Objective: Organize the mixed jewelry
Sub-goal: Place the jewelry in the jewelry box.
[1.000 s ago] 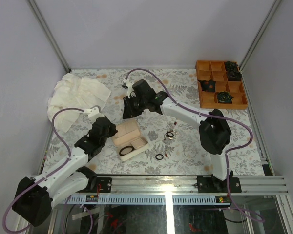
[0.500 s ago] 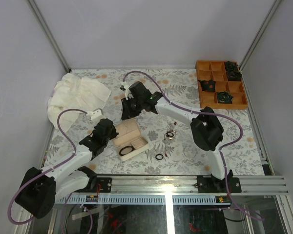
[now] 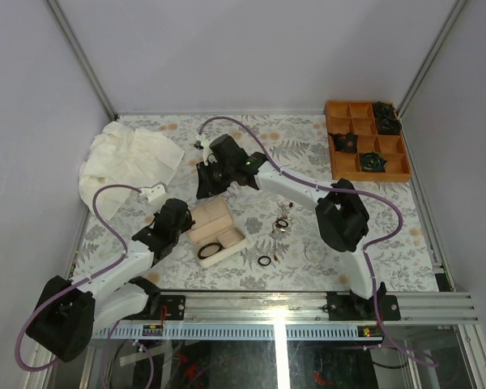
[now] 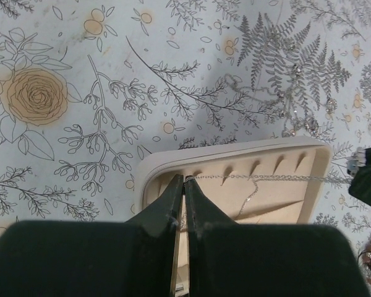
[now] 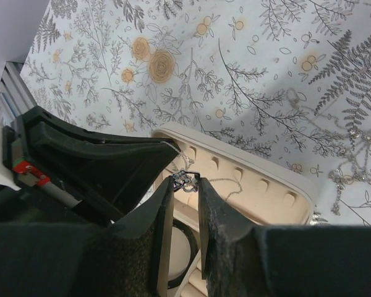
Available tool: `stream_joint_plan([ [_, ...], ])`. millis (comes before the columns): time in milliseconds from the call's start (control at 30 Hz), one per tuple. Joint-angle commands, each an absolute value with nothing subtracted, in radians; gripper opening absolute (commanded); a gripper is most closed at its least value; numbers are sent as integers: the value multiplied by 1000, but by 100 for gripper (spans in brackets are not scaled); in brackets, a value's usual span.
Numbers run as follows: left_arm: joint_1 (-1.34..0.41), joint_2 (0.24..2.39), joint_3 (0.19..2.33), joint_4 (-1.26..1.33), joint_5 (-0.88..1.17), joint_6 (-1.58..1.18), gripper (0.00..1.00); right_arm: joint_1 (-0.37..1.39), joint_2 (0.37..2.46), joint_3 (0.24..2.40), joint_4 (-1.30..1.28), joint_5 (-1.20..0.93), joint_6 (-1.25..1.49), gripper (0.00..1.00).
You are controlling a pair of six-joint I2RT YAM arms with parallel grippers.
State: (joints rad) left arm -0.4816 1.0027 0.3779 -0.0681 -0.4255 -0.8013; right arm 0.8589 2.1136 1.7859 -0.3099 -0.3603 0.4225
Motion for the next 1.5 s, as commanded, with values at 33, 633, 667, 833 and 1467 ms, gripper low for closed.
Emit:
stream_joint_plan([
  [33, -473, 1022, 384, -50, -472, -831, 0, 880, 2133, 1861, -307, -375, 431, 15],
  [633, -466, 1034, 399, -34, -430, -816, 0, 882, 2201, 1922, -383, -315, 437, 15],
  [667, -466, 1034, 400, -33, -425, -816, 0, 882, 2196, 1914, -381, -313, 437, 15],
  [833, -466, 1036, 397, -26, -411, -818, 0, 883, 2177, 1880, -366, -312, 437, 15],
  [1467, -466, 1009, 424, -35, -362, -800, 0, 881, 2183, 1868, -371, -287, 426, 15],
])
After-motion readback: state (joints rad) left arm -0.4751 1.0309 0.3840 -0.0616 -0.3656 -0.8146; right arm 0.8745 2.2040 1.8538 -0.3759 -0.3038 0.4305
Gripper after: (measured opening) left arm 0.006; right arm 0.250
